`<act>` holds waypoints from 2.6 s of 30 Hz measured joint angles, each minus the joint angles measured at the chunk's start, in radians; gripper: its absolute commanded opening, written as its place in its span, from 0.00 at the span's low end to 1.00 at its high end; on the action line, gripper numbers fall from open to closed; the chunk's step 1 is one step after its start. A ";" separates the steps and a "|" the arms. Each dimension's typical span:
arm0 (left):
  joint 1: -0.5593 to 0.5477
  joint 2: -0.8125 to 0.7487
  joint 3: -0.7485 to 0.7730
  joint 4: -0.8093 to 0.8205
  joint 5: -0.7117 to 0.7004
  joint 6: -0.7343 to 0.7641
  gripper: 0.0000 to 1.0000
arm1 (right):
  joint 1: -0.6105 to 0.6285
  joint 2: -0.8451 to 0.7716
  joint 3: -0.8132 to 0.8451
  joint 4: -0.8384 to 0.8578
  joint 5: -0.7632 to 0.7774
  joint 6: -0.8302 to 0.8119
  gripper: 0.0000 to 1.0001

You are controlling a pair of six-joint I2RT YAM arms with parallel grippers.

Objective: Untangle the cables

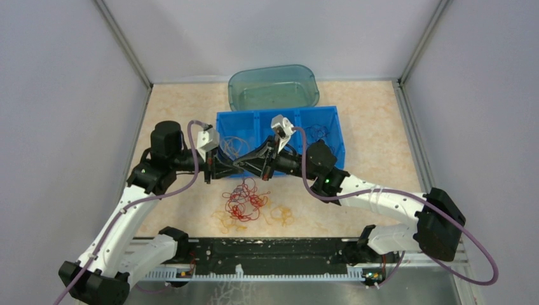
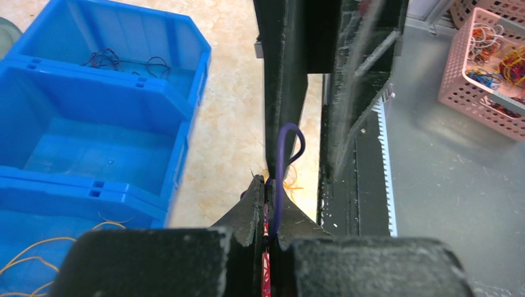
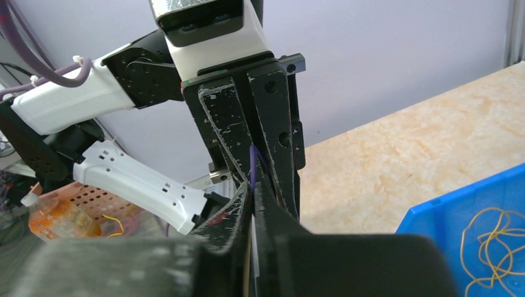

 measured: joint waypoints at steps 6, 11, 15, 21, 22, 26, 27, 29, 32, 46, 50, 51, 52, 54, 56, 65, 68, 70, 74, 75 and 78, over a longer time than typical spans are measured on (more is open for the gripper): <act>-0.001 0.017 0.031 0.001 -0.062 -0.002 0.00 | 0.004 -0.061 -0.034 -0.016 0.107 -0.026 0.69; -0.001 0.026 0.096 0.002 -0.082 -0.018 0.00 | 0.005 -0.190 -0.140 -0.029 0.176 -0.066 0.70; -0.001 0.029 0.129 0.008 -0.084 -0.059 0.00 | 0.005 -0.184 -0.172 -0.029 0.176 -0.088 0.70; -0.001 0.034 0.145 0.016 -0.084 -0.131 0.00 | 0.006 -0.063 -0.136 -0.031 0.168 -0.132 0.55; -0.001 0.036 0.151 0.016 -0.084 -0.140 0.00 | 0.006 -0.044 -0.124 -0.031 0.168 -0.138 0.53; -0.001 0.037 0.167 0.021 -0.082 -0.167 0.00 | 0.007 0.029 -0.068 -0.016 0.169 -0.154 0.48; -0.001 0.037 0.169 0.021 -0.080 -0.170 0.00 | 0.008 0.046 -0.060 -0.002 0.172 -0.157 0.47; -0.001 0.037 0.169 0.021 -0.079 -0.175 0.00 | 0.011 0.072 -0.049 0.021 0.177 -0.162 0.45; -0.001 0.039 0.170 0.021 -0.078 -0.183 0.00 | 0.019 0.105 -0.047 0.047 0.188 -0.165 0.42; -0.001 0.043 0.301 0.027 -0.050 -0.253 0.00 | 0.092 0.263 -0.155 0.137 0.248 -0.162 0.41; -0.001 0.044 0.349 0.028 -0.046 -0.259 0.00 | 0.097 0.285 -0.208 0.148 0.271 -0.154 0.40; -0.001 0.046 0.367 0.029 -0.046 -0.262 0.00 | 0.097 0.290 -0.219 0.150 0.279 -0.152 0.39; -0.001 0.048 0.385 0.029 -0.045 -0.262 0.00 | 0.097 0.293 -0.226 0.155 0.285 -0.146 0.39; -0.001 0.052 0.419 0.029 -0.046 -0.262 0.01 | 0.097 0.295 -0.240 0.173 0.293 -0.139 0.39; -0.001 0.056 0.456 0.029 -0.046 -0.262 0.00 | 0.098 0.296 -0.261 0.196 0.300 -0.131 0.39; -0.001 0.072 0.607 0.021 -0.058 -0.235 0.01 | 0.109 0.327 -0.332 0.245 0.322 -0.091 0.67; -0.001 0.053 0.583 0.010 -0.063 -0.214 0.01 | 0.111 0.234 -0.355 0.168 0.341 -0.111 0.74; -0.001 0.036 0.549 0.001 -0.067 -0.195 0.01 | 0.112 0.121 -0.354 0.100 0.346 -0.136 0.76; -0.001 0.018 0.488 -0.024 -0.079 -0.151 0.01 | 0.112 -0.097 -0.286 -0.048 0.328 -0.199 0.77; -0.001 0.017 0.478 -0.030 -0.082 -0.142 0.01 | 0.112 -0.127 -0.261 -0.077 0.317 -0.214 0.77; -0.001 0.021 0.460 -0.052 -0.089 -0.119 0.01 | 0.112 -0.177 -0.214 -0.129 0.271 -0.250 0.77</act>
